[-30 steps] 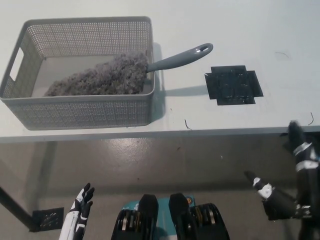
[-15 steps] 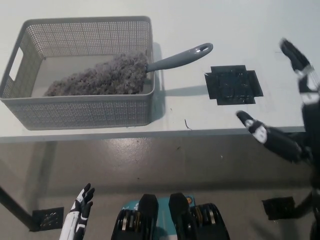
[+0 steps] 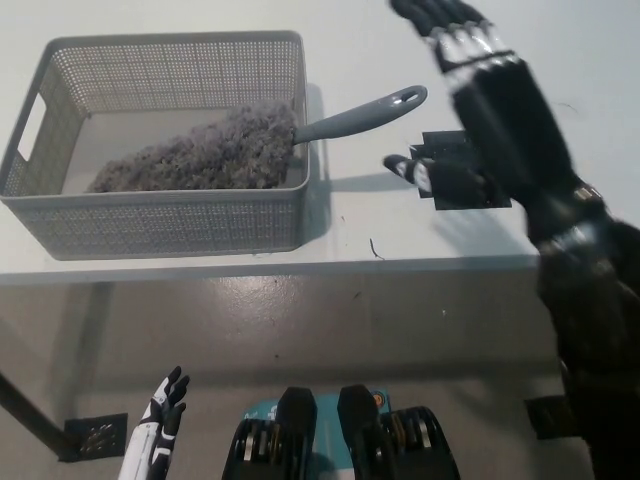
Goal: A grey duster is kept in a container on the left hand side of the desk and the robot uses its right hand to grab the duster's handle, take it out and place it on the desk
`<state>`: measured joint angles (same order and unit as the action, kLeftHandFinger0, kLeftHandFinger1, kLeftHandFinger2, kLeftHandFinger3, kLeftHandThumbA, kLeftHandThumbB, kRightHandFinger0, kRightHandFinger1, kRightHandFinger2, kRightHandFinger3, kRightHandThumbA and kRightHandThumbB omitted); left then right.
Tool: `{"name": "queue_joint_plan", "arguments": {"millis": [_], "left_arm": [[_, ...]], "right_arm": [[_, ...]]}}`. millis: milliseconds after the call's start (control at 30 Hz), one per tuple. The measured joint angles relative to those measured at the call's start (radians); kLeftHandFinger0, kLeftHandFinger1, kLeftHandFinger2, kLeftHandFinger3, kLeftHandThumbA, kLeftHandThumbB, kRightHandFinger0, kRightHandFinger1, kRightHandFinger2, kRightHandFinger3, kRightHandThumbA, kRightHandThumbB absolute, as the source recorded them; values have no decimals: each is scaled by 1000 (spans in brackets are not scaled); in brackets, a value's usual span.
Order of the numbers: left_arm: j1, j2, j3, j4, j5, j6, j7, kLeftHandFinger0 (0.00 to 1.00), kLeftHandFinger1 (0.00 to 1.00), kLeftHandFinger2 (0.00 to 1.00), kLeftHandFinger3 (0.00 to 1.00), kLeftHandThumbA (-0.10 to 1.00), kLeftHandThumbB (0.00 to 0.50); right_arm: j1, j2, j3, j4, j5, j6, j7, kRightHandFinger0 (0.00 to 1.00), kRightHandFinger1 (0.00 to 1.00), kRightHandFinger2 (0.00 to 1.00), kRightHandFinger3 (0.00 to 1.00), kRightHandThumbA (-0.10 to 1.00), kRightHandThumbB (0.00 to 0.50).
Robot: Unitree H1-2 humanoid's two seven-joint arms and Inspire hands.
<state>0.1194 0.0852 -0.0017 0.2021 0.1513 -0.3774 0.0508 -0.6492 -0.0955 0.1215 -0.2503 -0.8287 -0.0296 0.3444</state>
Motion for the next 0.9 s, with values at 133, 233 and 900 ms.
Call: {"name": "queue_joint_plan", "arguments": {"millis": [133, 233, 900], "left_arm": [[-3, 0, 0, 0, 0, 0, 0, 1000, 1000, 1000, 1000, 1000, 108], [-5, 1, -1, 0, 1, -1, 0, 1000, 1000, 1000, 1000, 1000, 118], [-42, 29, -12, -16, 25, -40, -2, 1000, 1000, 1000, 1000, 1000, 104]], "right_arm": [[-87, -7, 52, 138, -87, 53, 40, 1000, 1000, 1000, 1000, 965, 500], [-148, -12, 96, 239, -145, 93, 68, 1000, 1000, 1000, 1000, 958, 500], [-429, -33, 294, 675, -373, 352, 171, 1000, 1000, 1000, 1000, 978, 500]]}}
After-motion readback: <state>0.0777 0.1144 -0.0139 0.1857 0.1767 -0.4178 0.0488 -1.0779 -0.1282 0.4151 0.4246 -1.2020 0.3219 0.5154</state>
